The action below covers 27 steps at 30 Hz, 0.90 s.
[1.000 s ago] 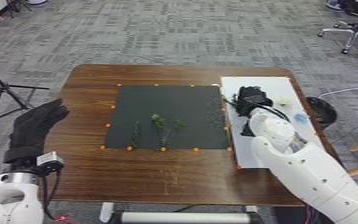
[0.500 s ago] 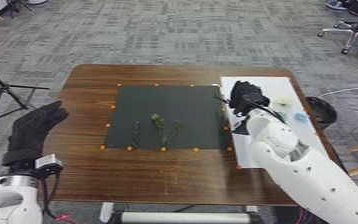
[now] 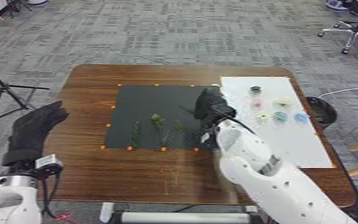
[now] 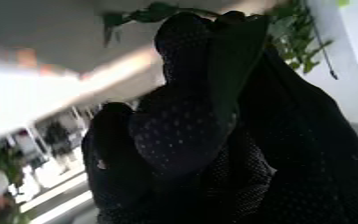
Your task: Arrange flowers
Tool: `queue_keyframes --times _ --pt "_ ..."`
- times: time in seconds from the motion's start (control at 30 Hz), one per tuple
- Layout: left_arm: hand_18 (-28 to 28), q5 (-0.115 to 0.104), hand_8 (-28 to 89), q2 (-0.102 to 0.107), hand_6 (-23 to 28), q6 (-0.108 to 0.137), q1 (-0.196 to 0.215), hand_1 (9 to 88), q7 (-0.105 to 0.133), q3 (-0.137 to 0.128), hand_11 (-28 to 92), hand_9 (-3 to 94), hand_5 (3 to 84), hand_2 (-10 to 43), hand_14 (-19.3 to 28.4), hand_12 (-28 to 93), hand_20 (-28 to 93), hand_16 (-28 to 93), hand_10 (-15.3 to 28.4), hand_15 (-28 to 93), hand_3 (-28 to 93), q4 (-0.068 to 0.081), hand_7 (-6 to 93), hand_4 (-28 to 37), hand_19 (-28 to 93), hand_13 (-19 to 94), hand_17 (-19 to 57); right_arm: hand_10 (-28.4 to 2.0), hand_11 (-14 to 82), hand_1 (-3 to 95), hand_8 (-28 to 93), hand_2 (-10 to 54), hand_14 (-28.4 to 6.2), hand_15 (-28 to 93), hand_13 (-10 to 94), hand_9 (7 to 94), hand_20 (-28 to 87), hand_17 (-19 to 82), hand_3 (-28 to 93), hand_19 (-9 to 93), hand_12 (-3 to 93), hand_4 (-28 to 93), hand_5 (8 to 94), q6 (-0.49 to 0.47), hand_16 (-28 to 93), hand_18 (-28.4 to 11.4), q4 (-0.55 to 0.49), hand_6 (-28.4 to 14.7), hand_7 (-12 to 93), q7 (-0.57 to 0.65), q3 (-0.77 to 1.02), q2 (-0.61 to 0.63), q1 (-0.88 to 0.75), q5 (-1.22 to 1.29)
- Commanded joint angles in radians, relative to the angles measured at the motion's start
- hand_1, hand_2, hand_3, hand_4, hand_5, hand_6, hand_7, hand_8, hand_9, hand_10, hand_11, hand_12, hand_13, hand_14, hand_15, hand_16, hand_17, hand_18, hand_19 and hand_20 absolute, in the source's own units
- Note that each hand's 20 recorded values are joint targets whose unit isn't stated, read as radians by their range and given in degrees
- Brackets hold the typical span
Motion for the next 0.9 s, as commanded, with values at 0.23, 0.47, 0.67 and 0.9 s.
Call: queue_keyframes --times 0.23,0.47,0.67,0.9 --pt "13.0 0.004 -7 0.02 3.9 -0.033 -0.022 27.7 -0.008 0.014 20 49.0 50.7 0.2 18.9 12 20 0 15.0 24 71 0.012 13.2 -25.0 11 38 6.7 -10.9 23.0 58.3 20 -9.5 -1.1 51 94 90.4 41 68 51 89 33.2 -4 76.2 -0.042 28 -8.2 0.039 -4.9 25 0.038 0.006 0.007 -0.04 0.022" --pt "13.1 0.007 -7 0.024 3.9 -0.039 -0.025 27.7 -0.007 0.013 20 48.9 50.6 0.1 18.9 12 20 0 14.9 24 71 0.014 13.1 -24.9 11 38 6.6 -12.9 27.6 47.0 15 -9.5 -1.5 49 94 87.2 41 67 54 89 23.7 -5 74.6 -0.048 30 -8.6 0.023 -5.7 22 0.027 0.026 0.018 -0.031 0.049" --pt "13.1 0.007 -7 0.025 3.9 -0.04 -0.026 27.9 -0.004 0.014 20 48.7 50.5 0.0 18.7 12 20 0 14.9 24 70 0.013 13.1 -24.7 11 38 6.5 -13.1 27.2 40.5 -5 -9.5 -1.9 48 94 86.8 41 67 58 89 23.1 -6 74.3 -0.044 31 -8.7 0.003 -5.8 23 0.023 0.028 0.025 -0.018 0.086" --pt "13.1 0.006 -7 0.023 3.8 -0.04 -0.025 28.1 -0.009 0.013 20 48.6 50.4 0.0 18.8 12 20 0 14.9 24 70 0.012 13.0 -24.6 11 38 6.5 -13.2 27.1 37.4 -6 -9.5 -2.3 48 94 86.8 41 67 57 90 23.0 -5 74.3 0.014 31 -9.0 -0.059 -6.0 22 0.022 0.082 0.028 -0.029 0.233"
